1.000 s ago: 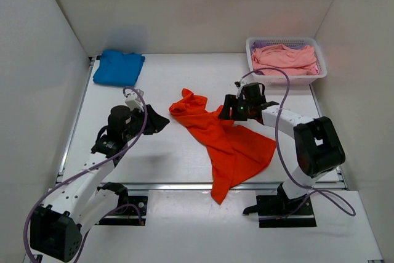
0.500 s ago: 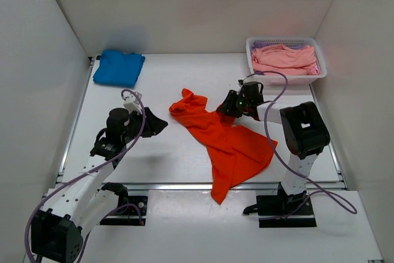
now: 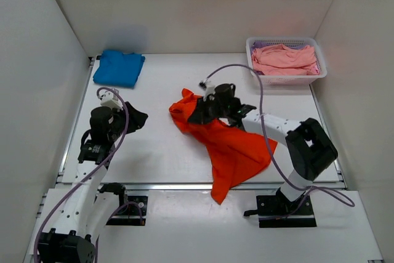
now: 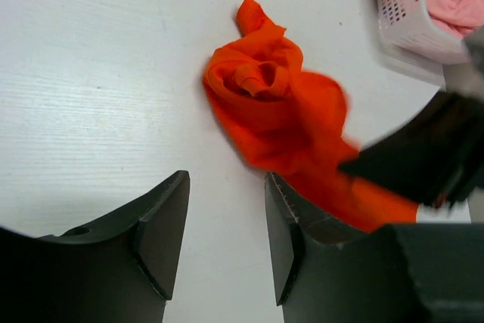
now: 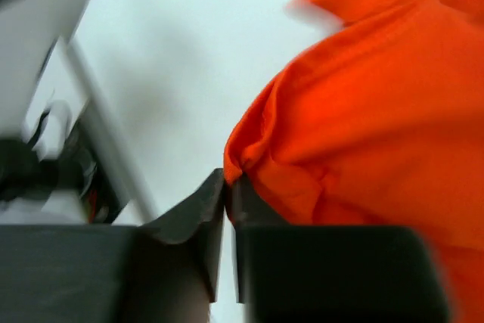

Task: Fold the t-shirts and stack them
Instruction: Flatten out the tshirt

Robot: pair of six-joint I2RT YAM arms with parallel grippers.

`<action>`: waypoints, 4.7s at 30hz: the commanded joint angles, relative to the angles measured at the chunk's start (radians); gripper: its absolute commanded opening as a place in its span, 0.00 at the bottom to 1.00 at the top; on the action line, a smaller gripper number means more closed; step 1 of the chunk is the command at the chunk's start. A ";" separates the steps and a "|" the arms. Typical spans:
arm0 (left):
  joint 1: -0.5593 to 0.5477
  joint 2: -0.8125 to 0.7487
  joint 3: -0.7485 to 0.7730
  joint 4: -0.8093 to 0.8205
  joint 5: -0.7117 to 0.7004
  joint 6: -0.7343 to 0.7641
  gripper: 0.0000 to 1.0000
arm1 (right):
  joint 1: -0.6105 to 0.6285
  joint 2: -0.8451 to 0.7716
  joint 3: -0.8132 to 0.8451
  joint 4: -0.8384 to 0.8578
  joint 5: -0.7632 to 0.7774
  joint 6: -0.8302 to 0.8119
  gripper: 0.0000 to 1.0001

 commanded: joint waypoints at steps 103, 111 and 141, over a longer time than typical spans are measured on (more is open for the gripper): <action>-0.105 -0.069 -0.071 -0.178 -0.393 0.103 0.00 | -0.197 0.651 0.798 -0.839 0.624 -0.241 0.00; -0.102 -0.068 -0.071 -0.175 -0.386 0.106 0.00 | -0.142 0.754 1.297 -1.204 0.780 -0.267 0.11; -0.072 -0.052 0.195 -0.376 -0.503 0.218 0.00 | -0.343 -0.326 -0.378 -0.269 0.224 0.237 0.53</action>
